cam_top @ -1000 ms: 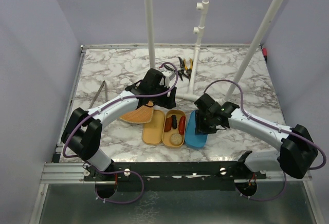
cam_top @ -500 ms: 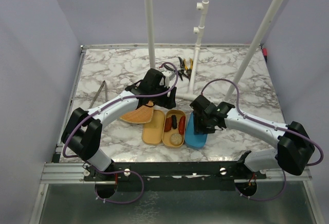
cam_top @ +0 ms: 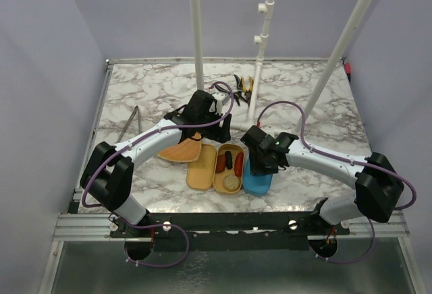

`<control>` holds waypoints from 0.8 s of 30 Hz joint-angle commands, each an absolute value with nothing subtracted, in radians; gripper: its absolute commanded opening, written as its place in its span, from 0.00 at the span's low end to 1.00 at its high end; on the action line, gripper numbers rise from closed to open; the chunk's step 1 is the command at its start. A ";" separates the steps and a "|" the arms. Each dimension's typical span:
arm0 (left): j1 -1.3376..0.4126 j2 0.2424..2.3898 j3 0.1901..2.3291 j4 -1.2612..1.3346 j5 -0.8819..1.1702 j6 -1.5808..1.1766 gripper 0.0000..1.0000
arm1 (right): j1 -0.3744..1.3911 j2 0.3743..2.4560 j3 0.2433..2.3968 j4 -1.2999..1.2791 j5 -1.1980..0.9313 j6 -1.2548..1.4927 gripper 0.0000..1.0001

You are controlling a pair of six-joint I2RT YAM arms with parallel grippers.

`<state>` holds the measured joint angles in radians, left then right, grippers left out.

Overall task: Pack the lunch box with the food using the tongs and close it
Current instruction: Close the box lid on the packing box.

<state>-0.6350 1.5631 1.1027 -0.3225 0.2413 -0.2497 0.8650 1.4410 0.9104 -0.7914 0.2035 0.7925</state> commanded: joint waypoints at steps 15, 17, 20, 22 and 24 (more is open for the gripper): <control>-0.631 1.485 1.089 -0.320 0.159 -0.233 0.73 | 0.946 1.623 0.840 -0.823 0.230 0.884 0.53; -0.630 1.482 1.089 -0.320 0.156 -0.232 0.73 | 0.946 1.607 0.849 -0.837 0.237 0.881 0.55; -0.628 1.477 1.089 -0.319 0.150 -0.233 0.73 | 0.946 1.591 0.852 -0.844 0.240 0.879 0.57; -0.627 1.466 1.086 -0.316 0.137 -0.235 0.73 | 0.946 1.579 0.859 -0.855 0.252 0.882 0.58; -0.622 1.455 1.082 -0.312 0.121 -0.235 0.73 | 0.945 1.562 0.879 -0.870 0.257 0.883 0.58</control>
<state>-0.6338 1.5043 1.1023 -0.3225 0.1677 -0.2451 0.9356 1.4910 0.9520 -0.8013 0.2687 0.8501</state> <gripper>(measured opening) 0.730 0.570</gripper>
